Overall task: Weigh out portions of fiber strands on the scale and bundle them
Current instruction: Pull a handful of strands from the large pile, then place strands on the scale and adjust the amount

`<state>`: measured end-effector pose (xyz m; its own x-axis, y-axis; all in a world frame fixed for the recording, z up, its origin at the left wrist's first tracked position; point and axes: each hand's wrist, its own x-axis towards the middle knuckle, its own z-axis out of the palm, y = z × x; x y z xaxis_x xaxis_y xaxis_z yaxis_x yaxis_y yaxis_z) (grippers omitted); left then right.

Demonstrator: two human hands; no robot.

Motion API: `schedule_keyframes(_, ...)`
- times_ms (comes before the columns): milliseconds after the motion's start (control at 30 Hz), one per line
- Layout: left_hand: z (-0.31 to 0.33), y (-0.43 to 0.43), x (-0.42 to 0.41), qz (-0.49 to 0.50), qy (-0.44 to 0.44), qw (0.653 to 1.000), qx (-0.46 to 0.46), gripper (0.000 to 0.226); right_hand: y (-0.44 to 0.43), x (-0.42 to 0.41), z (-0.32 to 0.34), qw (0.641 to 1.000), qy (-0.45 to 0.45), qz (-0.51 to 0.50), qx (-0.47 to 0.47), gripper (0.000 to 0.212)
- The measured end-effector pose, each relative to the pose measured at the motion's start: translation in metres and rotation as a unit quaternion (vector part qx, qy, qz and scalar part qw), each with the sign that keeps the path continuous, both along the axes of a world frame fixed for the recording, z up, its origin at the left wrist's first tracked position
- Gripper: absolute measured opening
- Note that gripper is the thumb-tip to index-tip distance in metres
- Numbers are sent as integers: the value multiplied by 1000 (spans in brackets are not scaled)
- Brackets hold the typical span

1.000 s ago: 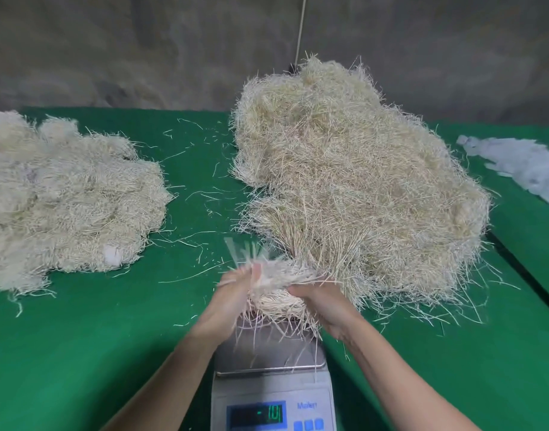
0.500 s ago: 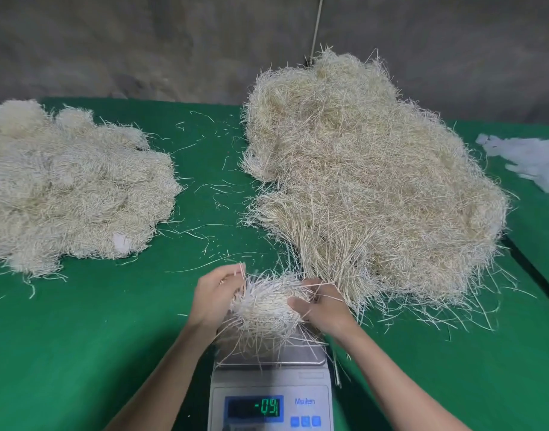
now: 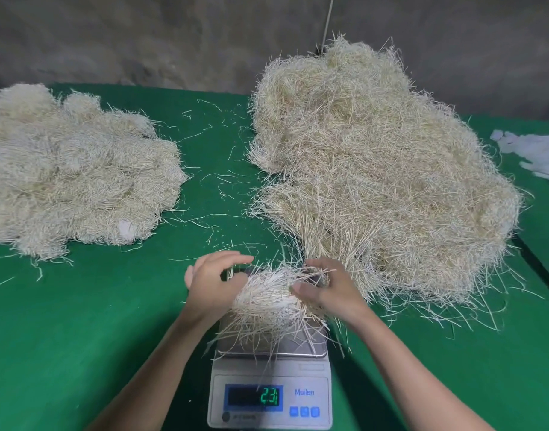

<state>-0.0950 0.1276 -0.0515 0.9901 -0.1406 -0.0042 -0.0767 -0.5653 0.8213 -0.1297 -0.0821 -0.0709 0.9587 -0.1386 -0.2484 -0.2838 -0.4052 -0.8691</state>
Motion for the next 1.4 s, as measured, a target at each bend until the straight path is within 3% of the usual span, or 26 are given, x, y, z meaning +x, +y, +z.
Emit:
schedule_keyframes(167,27,-8,-4,4,-76,996,-55,32,3,-3,24,997,-68,39,-27,66)
schedule_keyframes(467,54,-6,-10,70,-192,971,-123,20,7,-11,67,958,-285,-7,-30,47)
schedule_keyframes(667,61,-6,-9,78,-186,970,-133,22,-1,-11,71,957,-289,-3,-25,34)
schedule_keyframes(1067,57,-9,-8,78,-180,972,-127,18,-5,-13,70,960,-277,2,-28,28)
schedule_keyframes(1300,55,-11,-7,80,-184,972,-126,17,-6,-10,64,959,-281,14,-30,35)
schedule_keyframes(1400,45,-9,-3,73,-151,982,-88,16,-5,-6,54,966,-236,62,-79,42)
